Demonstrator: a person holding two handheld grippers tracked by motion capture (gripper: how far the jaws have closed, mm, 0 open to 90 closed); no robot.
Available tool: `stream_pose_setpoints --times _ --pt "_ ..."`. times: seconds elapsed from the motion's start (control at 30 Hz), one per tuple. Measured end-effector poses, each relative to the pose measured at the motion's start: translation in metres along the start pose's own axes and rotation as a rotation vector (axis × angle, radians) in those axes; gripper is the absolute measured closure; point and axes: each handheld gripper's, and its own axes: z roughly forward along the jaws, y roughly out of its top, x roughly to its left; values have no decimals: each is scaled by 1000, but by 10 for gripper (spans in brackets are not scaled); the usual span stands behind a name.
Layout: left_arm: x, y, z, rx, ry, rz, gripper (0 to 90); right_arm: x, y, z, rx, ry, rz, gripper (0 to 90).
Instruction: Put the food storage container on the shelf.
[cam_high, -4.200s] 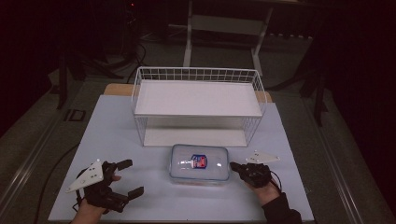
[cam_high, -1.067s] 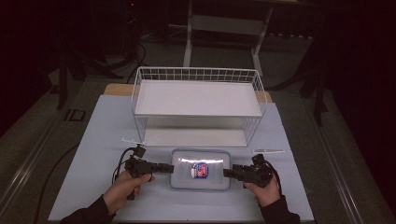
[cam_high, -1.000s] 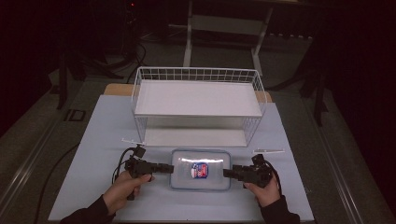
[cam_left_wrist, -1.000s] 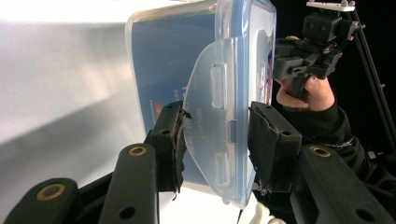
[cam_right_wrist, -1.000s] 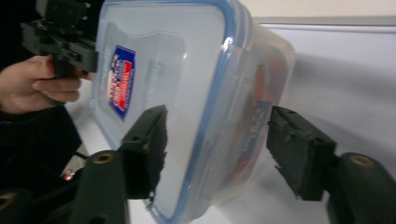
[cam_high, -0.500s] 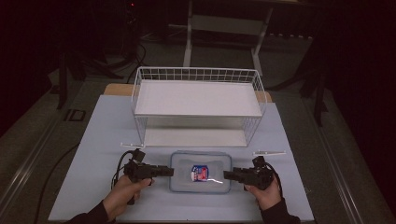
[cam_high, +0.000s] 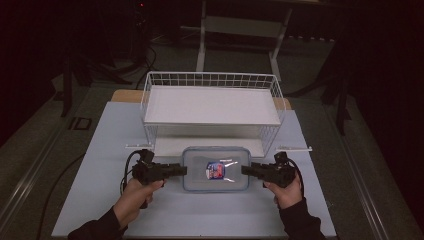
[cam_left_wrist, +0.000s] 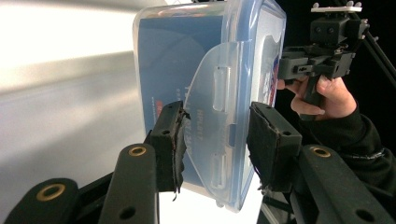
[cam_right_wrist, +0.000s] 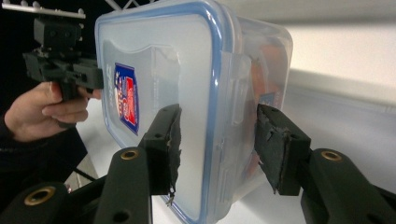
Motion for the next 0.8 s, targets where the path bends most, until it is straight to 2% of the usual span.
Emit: stream_pose_setpoints --times 0.3,0.8 --pt "11 10 6 -68 30 30 564 -11 22 9 -31 -7 -34 515" --pt "34 12 26 -116 78 39 547 -35 23 26 -51 -38 -27 514"
